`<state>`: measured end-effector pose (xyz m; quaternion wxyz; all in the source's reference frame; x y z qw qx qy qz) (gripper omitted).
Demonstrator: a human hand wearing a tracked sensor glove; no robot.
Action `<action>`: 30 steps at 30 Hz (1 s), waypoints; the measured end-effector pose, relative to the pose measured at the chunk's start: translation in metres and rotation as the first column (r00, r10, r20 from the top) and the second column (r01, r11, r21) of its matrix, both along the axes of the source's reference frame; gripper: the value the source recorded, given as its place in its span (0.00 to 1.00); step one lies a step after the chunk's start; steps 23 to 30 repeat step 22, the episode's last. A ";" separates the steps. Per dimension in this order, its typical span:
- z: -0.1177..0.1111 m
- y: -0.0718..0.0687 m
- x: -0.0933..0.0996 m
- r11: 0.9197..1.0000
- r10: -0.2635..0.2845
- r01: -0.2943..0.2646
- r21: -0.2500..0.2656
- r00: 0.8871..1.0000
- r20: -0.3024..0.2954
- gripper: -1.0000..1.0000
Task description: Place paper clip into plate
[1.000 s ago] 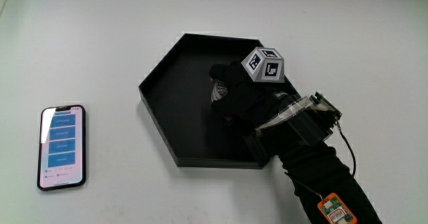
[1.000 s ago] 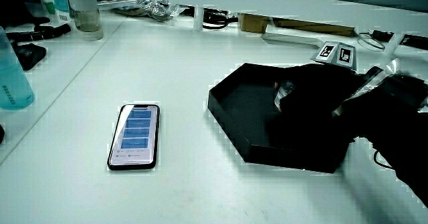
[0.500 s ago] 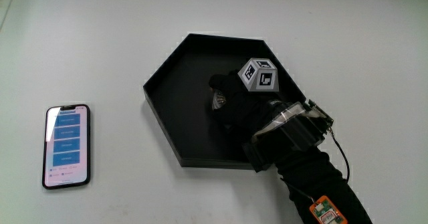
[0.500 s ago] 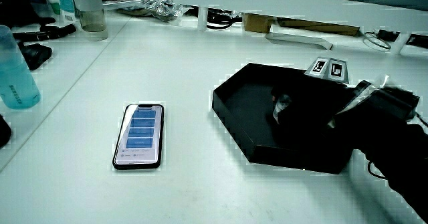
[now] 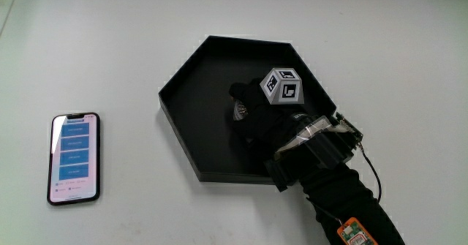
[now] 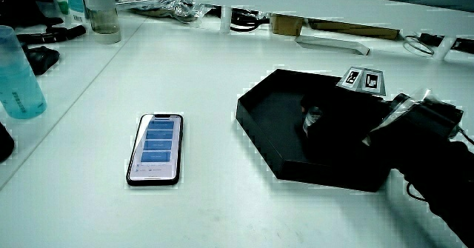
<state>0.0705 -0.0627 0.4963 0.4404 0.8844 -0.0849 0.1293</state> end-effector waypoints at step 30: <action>-0.025 -0.005 0.015 0.996 0.056 -0.058 0.064 0.998 0.028 0.00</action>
